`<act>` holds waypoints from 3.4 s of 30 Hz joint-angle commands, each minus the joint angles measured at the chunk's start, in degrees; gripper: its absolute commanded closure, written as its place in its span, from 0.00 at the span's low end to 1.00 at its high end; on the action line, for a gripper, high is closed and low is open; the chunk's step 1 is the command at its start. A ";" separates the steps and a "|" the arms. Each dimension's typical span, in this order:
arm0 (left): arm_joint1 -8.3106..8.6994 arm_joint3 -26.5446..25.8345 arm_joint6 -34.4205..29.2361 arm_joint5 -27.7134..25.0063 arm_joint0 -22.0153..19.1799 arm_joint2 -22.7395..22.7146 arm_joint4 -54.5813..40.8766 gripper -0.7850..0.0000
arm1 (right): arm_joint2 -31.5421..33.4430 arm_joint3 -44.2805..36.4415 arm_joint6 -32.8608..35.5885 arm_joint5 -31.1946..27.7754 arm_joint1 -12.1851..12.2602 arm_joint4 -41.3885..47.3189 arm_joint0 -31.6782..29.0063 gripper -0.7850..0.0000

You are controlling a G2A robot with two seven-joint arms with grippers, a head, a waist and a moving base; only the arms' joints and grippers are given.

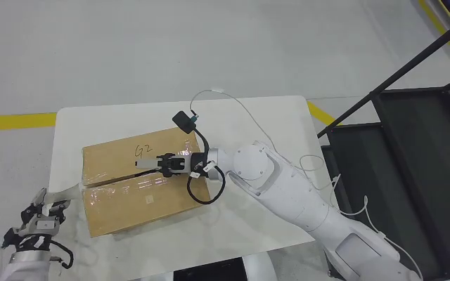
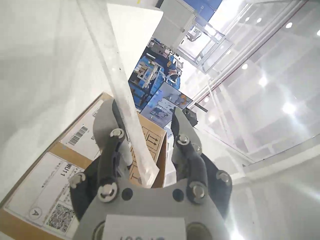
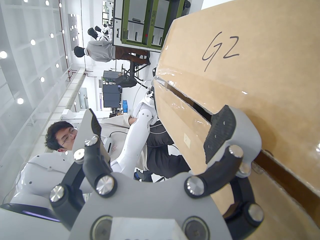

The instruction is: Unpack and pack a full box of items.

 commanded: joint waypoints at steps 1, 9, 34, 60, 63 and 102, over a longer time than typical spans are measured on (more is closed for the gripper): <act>0.06 0.37 0.20 0.01 -0.20 -0.21 -0.02 0.55 | 0.00 0.00 0.00 0.00 0.00 0.00 0.00 0.00; 0.44 2.33 -0.12 -0.20 -1.06 -1.27 0.90 0.57 | 0.00 0.00 0.00 0.00 0.00 0.00 0.00 0.00; 2.02 8.98 0.20 5.67 -6.16 -4.80 -0.58 0.73 | 0.00 0.00 0.00 0.00 0.00 0.00 0.00 0.00; 2.34 -2.16 2.82 3.12 -2.46 -11.52 -4.17 1.00 | 0.00 0.00 0.00 0.00 0.00 0.00 0.00 0.00; 1.97 -6.02 3.10 1.61 -0.39 -12.48 -5.15 1.00 | 0.08 -0.08 -0.84 -0.18 0.00 -0.03 -0.71 0.00; 0.27 -32.85 8.67 -12.55 7.92 9.68 40.50 0.77 | 3.37 0.02 -1.89 2.41 0.02 -1.07 -5.44 0.00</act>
